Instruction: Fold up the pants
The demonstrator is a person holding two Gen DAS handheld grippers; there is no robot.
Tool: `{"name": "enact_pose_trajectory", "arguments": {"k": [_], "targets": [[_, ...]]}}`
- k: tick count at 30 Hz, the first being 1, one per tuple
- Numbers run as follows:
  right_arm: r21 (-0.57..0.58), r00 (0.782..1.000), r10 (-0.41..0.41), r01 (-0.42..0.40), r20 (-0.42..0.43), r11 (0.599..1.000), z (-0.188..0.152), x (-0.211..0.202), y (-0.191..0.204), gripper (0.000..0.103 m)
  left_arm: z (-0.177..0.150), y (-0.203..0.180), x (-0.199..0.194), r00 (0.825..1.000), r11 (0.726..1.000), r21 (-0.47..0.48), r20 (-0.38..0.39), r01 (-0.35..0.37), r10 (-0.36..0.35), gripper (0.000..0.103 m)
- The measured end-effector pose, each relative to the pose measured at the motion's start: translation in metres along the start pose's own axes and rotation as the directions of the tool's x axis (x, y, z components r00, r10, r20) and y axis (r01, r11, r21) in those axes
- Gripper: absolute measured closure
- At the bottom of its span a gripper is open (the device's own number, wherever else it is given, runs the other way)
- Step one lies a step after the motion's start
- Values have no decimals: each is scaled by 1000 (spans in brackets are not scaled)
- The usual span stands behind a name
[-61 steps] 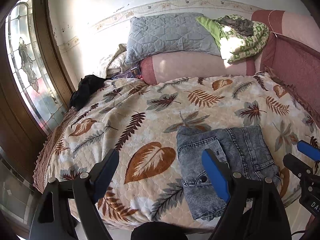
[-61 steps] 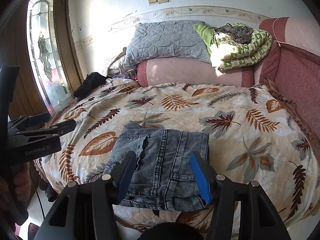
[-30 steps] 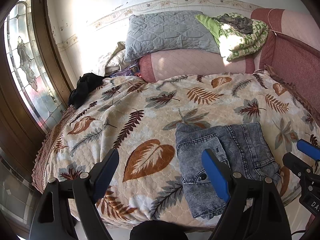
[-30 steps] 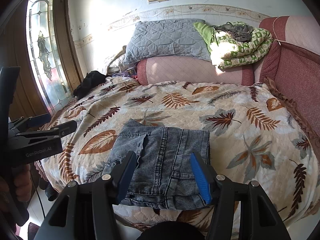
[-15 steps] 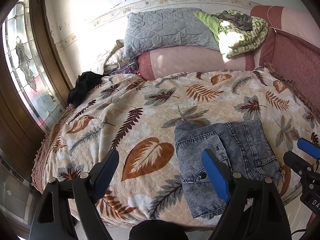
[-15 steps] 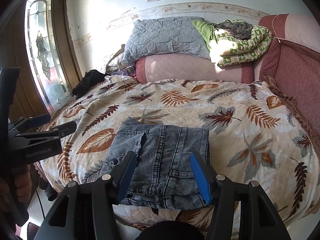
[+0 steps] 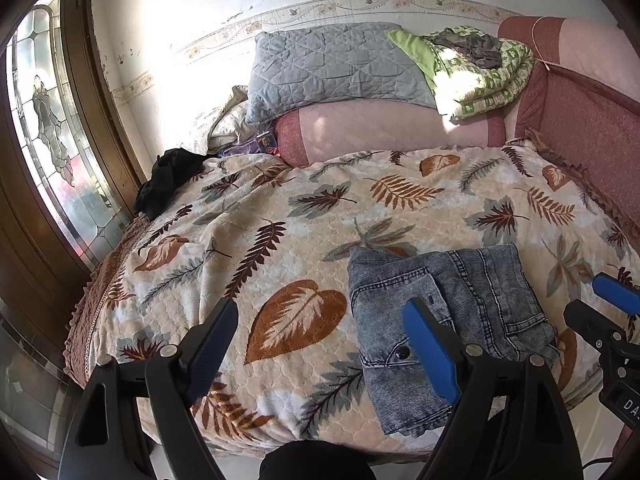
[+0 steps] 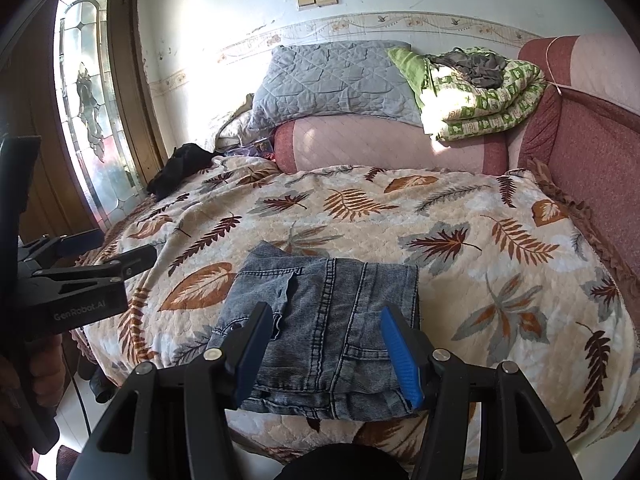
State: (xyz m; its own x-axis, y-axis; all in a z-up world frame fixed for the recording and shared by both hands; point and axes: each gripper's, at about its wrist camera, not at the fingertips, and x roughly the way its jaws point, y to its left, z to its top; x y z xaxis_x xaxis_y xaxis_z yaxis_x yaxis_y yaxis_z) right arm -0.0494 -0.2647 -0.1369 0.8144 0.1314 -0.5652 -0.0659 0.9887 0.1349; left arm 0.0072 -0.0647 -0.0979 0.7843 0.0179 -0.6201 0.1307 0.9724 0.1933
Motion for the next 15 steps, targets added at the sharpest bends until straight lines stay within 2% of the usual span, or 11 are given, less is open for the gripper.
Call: {"name": "enact_pose_trajectory", "arguments": {"k": [15], "targets": [[10, 1000, -3, 3, -26, 1000, -3, 11, -7, 43, -5, -6, 18, 999, 1000, 19, -44, -2, 3, 18]]}}
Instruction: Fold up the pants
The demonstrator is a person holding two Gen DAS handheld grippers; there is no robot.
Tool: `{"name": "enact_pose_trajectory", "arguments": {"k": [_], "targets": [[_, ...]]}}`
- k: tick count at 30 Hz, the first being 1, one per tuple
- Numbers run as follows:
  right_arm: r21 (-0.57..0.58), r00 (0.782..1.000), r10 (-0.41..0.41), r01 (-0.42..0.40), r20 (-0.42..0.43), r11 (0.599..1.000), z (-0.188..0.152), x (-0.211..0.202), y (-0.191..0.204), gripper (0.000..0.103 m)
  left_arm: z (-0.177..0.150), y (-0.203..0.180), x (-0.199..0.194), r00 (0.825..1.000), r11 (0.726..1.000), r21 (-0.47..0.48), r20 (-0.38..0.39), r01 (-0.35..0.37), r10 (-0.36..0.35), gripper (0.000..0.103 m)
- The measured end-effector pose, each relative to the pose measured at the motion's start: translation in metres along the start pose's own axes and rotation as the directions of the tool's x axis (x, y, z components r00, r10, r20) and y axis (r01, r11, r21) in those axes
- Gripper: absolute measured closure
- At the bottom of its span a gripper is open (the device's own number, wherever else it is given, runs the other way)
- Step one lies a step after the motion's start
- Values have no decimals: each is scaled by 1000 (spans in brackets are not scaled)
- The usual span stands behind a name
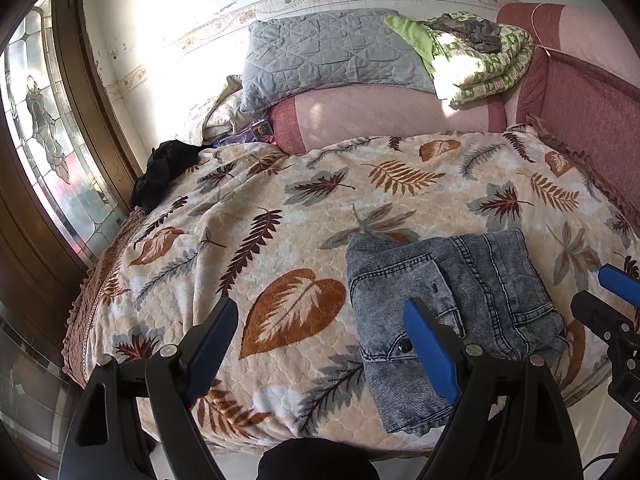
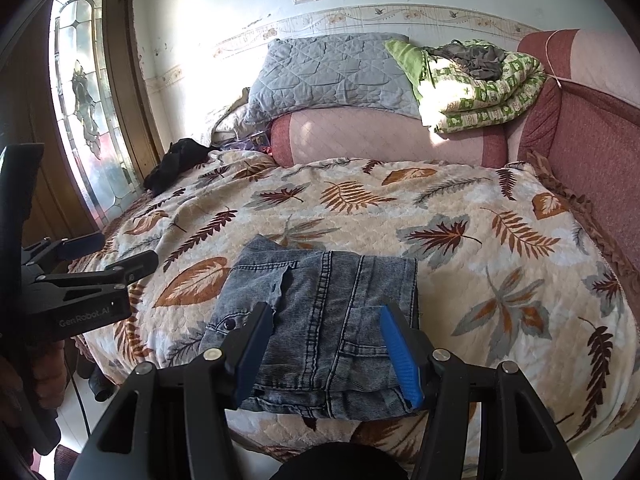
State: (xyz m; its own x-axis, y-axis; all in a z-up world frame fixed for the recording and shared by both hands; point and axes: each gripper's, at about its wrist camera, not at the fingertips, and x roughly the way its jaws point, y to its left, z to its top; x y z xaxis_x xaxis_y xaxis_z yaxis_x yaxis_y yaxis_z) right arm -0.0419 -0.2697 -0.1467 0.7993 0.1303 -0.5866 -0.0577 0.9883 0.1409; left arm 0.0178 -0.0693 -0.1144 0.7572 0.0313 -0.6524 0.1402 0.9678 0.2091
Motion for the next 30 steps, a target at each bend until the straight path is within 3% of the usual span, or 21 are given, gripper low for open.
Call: {"name": "enact_pose_trajectory", "arguments": {"k": [30], "targets": [[48, 998, 1, 3, -67, 999, -15, 31, -13, 43, -28, -12, 61, 987, 999, 36, -158, -20, 25, 18]]}}
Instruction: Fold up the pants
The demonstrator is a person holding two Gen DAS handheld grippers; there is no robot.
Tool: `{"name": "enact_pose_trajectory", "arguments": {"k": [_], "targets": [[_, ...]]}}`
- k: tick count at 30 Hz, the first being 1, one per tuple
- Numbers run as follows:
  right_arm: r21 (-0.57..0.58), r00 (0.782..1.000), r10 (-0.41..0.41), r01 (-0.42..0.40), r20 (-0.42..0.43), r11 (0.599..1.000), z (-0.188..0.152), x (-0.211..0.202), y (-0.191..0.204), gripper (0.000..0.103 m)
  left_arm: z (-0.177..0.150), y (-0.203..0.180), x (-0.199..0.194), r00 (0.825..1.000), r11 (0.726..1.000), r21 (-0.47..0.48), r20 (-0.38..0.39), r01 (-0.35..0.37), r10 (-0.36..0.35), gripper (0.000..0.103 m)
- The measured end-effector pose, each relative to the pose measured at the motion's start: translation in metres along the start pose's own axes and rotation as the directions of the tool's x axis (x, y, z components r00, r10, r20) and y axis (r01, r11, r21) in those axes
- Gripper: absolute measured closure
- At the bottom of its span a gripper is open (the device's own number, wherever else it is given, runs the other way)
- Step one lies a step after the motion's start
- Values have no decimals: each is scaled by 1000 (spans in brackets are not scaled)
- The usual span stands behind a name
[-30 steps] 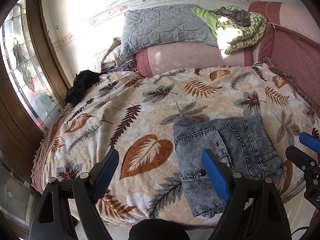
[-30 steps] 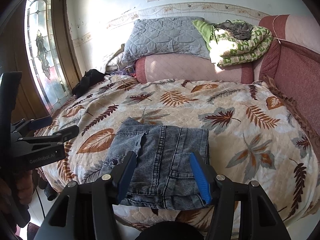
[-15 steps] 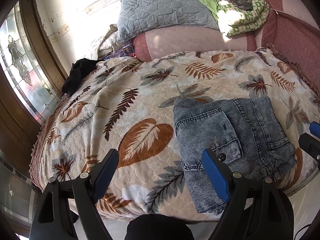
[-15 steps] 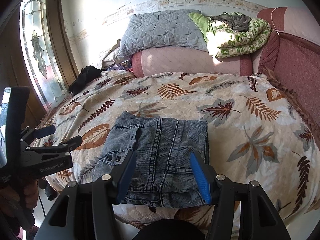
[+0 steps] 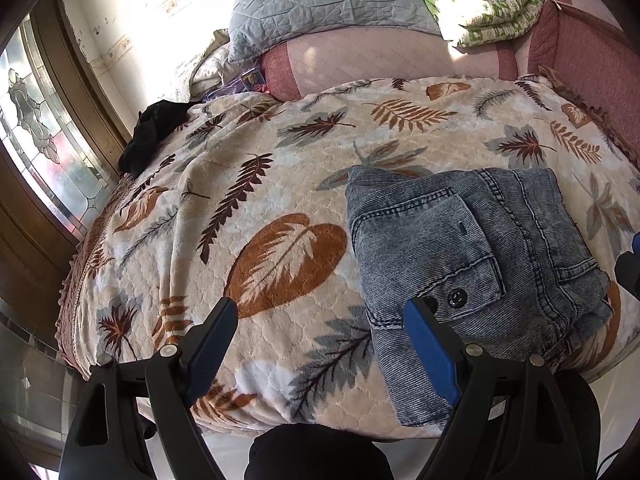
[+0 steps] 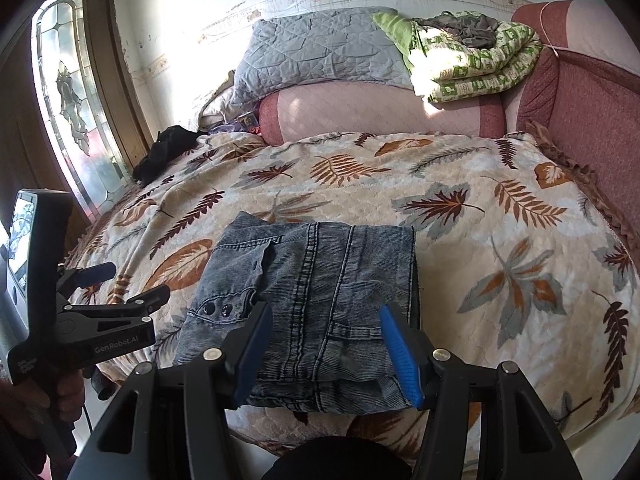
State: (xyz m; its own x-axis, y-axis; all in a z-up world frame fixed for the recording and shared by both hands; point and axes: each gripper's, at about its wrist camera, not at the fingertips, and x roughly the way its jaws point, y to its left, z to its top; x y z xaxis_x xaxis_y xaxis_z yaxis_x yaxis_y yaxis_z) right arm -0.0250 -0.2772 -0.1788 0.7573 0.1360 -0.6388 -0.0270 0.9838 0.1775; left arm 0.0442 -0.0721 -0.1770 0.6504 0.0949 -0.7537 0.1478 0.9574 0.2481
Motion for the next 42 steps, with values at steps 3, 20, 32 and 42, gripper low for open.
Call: {"name": "enact_pose_trajectory", "arguments": {"k": [3, 20, 32, 42], "targets": [[4, 1000, 1, -1, -5, 1000, -1, 3, -1, 43, 0, -1, 3, 1000, 1000, 2, -7, -2, 2, 18], [34, 1000, 5, -5, -19, 999, -2, 9, -10, 43, -1, -4, 9, 1000, 1000, 13, -20, -6, 6, 18], [44, 999, 9, -8, -34, 999, -3, 19, -14, 43, 2, -5, 17, 999, 1000, 25, -31, -8, 9, 18], [83, 998, 26, -21, -58, 996, -3, 41, -33, 43, 9, -16, 43, 998, 999, 44, -70, -8, 11, 18]]}}
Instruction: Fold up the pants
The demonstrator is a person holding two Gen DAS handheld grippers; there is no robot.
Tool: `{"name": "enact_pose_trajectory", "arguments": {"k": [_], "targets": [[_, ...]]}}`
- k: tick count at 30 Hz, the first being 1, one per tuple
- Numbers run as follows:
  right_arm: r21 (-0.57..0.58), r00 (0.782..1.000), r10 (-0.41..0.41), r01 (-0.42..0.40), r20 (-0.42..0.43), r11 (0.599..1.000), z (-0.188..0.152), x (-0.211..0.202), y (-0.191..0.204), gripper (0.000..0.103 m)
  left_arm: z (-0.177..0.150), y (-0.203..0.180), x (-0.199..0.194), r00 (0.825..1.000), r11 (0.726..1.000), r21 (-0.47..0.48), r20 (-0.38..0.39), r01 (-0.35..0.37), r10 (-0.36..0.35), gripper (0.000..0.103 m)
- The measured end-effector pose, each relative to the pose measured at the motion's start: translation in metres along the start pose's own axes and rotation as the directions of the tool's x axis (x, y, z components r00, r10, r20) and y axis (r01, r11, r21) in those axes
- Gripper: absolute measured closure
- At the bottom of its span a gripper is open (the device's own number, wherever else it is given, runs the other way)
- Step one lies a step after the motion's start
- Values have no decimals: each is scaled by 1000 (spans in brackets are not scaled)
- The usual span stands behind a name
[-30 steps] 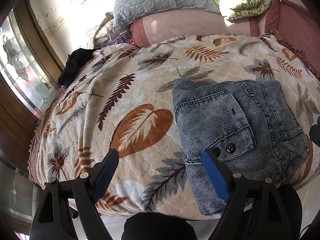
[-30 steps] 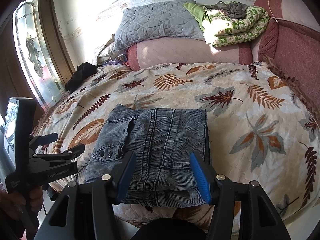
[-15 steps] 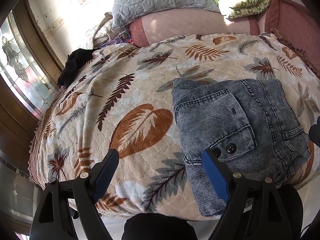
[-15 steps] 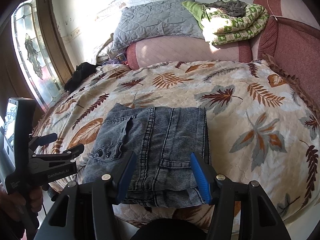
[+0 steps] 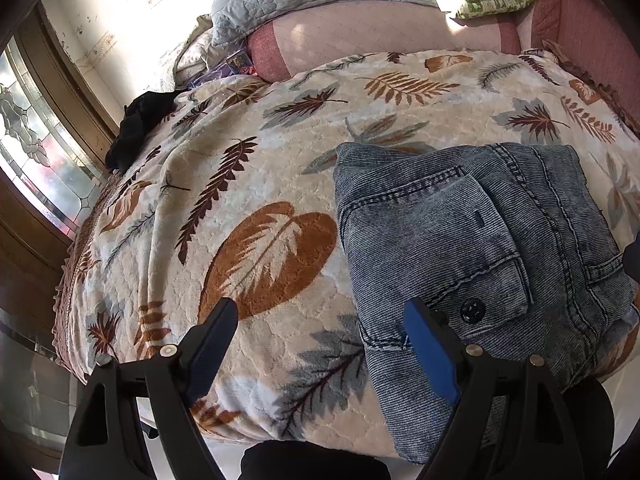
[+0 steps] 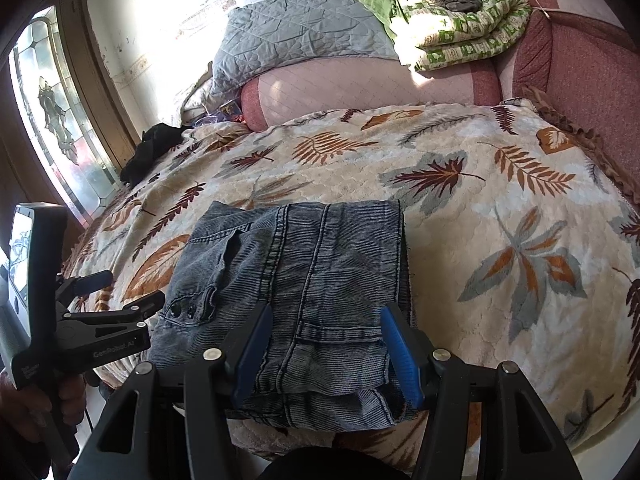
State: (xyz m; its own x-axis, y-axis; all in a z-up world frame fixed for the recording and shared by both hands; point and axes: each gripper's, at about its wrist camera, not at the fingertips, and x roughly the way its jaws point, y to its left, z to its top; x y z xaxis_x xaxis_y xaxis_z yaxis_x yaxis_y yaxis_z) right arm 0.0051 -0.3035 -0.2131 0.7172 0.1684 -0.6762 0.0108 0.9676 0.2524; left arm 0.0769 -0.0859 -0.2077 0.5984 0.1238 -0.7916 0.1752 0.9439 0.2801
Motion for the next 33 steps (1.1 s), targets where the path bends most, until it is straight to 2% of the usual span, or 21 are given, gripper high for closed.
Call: {"name": "enact_pose_trajectory", "arguments": {"k": [2, 5, 9, 12, 15, 16, 18, 19, 22, 23, 25, 26, 27, 28, 30, 32, 33], "targets": [[9, 1000, 15, -15, 0, 1000, 2, 5, -6, 42, 3, -1, 4, 1000, 1000, 1, 8, 16, -16, 18], [34, 998, 56, -56, 12, 998, 6, 15, -20, 33, 11, 0, 11, 995, 996, 7, 20, 93, -94, 18], [121, 994, 112, -111, -5, 986, 16, 35, -48, 29, 19, 7, 30, 963, 963, -43, -19, 267, -268, 18], [232, 979, 204, -192, -29, 954, 19, 57, -73, 29, 22, 4, 40, 944, 944, -21, -20, 330, -330, 18], [298, 966, 244, -210, -81, 931, 16, 83, -86, 29, 23, 2, 44, 921, 921, 5, -3, 389, -388, 18], [306, 961, 267, -233, -74, 923, 14, 87, -87, 28, 23, 2, 47, 910, 910, 2, -10, 414, -414, 18], [304, 951, 304, -276, -50, 912, 13, 87, -84, 23, 22, 5, 53, 871, 871, -17, -23, 490, -491, 18], [298, 944, 324, -293, -59, 908, 12, 89, -80, 22, 22, 7, 57, 858, 859, -40, -30, 511, -512, 18], [241, 948, 308, -280, -87, 929, 12, 91, -62, 22, 23, 10, 63, 814, 813, -95, -31, 575, -580, 18], [224, 945, 314, -287, -94, 931, 12, 91, -57, 22, 23, 9, 64, 812, 810, -102, -33, 577, -583, 18], [179, 948, 292, -268, -125, 947, 14, 93, -46, 26, 23, 5, 62, 814, 812, -98, -27, 576, -580, 19], [154, 954, 269, -247, -137, 957, 14, 93, -42, 34, 24, 2, 61, 817, 816, -85, -25, 572, -575, 19], [143, 957, 253, -234, -142, 962, 15, 92, -40, 49, 24, 1, 62, 821, 820, -75, -28, 567, -570, 19], [143, 958, 248, -228, -145, 963, 15, 91, -40, 55, 24, 2, 63, 817, 816, -82, -33, 572, -575, 21], [154, 958, 249, -227, -142, 962, 15, 88, -40, 63, 26, 6, 61, 805, 802, -103, -23, 588, -593, 33], [125, 965, 224, -207, -134, 970, 16, 83, -32, 67, 28, 6, 56, 813, 811, -82, -20, 579, -582, 53], [101, 970, 205, -193, -131, 976, 17, 79, -28, 69, 29, 6, 54, 818, 817, -73, -21, 572, -575, 59]]}}
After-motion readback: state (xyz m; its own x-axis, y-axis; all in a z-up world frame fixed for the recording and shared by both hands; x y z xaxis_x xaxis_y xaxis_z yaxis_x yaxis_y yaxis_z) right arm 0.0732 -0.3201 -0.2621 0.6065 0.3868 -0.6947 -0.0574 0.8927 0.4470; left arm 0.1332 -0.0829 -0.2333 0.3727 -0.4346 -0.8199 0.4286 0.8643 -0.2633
